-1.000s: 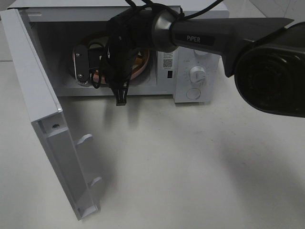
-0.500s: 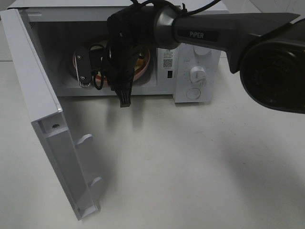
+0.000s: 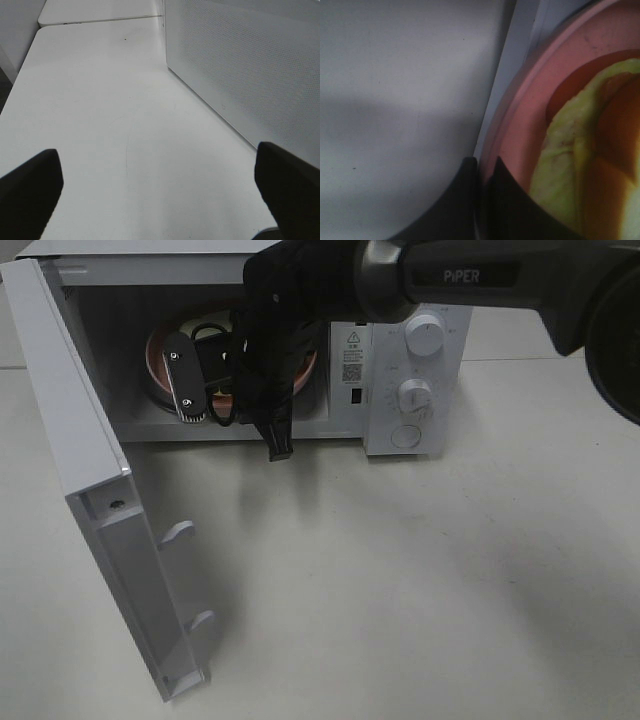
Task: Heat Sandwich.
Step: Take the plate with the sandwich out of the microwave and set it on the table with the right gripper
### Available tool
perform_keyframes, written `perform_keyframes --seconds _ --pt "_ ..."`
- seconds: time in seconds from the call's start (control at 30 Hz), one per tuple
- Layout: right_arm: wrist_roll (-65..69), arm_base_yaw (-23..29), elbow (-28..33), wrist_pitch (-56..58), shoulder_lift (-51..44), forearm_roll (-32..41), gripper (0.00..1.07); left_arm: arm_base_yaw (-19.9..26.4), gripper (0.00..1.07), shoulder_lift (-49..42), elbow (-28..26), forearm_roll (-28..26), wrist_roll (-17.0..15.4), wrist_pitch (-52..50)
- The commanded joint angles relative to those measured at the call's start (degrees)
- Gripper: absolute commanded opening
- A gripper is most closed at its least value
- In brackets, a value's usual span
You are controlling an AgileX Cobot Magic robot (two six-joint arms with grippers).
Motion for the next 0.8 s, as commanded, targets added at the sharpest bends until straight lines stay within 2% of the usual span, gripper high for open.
perform_keyframes --seconds 0.03,0.4,0.8 --pt "-0.8 0.0 0.9 -1.9 -1.7 -0.5 0.00 0.1 0.99 -1.2 0.2 0.2 -0.2 -0.3" --pt "-3.8 0.2 7.3 -3.6 -6.1 1.6 0.00 0.1 0.99 -1.2 0.2 0.2 -0.2 -0.3" --pt "-6.8 0.2 19.1 -8.4 -13.6 2.5 0.00 0.1 0.99 -1.2 0.2 0.2 -0.2 -0.3"
